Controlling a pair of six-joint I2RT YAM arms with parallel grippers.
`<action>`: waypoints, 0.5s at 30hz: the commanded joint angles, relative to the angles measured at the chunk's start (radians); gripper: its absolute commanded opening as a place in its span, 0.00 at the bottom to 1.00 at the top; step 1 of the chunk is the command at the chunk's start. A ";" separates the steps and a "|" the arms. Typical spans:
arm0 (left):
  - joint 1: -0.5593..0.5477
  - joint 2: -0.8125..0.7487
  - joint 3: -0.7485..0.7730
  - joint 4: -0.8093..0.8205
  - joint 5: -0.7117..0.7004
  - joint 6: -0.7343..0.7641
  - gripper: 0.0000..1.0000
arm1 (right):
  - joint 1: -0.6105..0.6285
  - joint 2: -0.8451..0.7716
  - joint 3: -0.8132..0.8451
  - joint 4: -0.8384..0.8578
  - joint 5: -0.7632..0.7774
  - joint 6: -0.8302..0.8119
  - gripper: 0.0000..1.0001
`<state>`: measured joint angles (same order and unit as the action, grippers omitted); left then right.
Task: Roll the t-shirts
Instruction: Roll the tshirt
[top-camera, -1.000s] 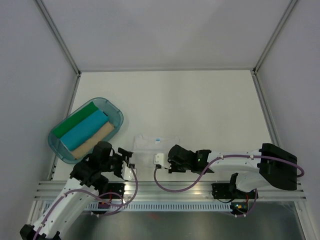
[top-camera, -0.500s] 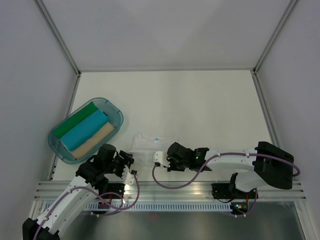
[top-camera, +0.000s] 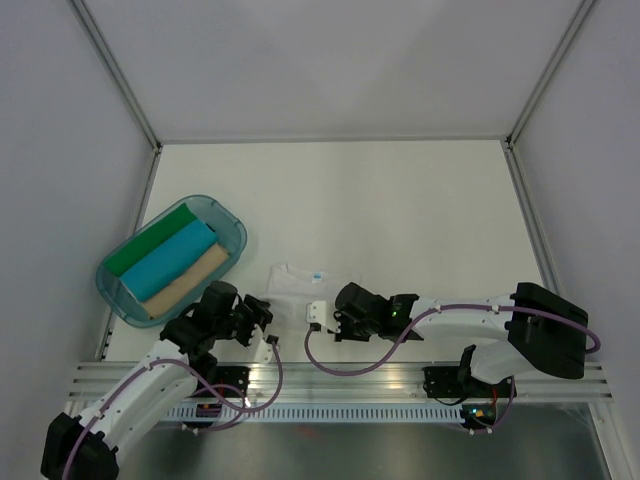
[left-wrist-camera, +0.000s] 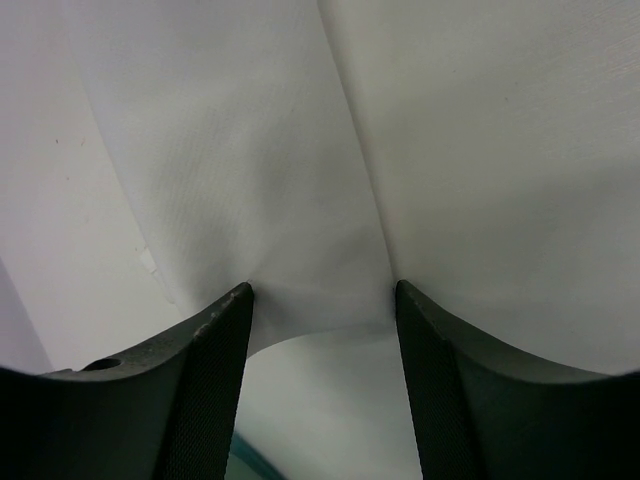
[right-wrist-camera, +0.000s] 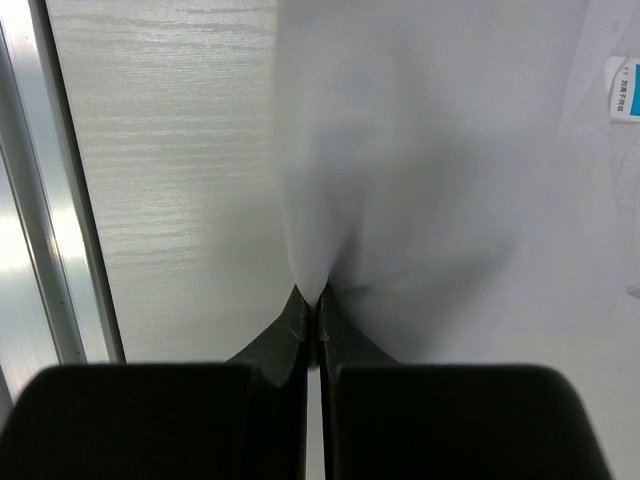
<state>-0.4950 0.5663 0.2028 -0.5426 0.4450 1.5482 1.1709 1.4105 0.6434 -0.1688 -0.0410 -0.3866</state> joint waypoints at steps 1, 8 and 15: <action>-0.002 0.067 -0.026 0.006 0.000 0.092 0.63 | -0.008 -0.002 0.022 0.025 -0.033 -0.012 0.00; -0.002 0.237 0.015 0.033 -0.048 0.062 0.41 | -0.014 -0.013 0.007 0.041 -0.048 -0.015 0.00; -0.002 0.285 0.035 0.033 -0.020 -0.001 0.02 | -0.019 -0.019 0.018 0.015 -0.054 -0.020 0.00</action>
<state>-0.4950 0.8230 0.2405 -0.4244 0.4206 1.5951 1.1561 1.4105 0.6434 -0.1658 -0.0643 -0.3912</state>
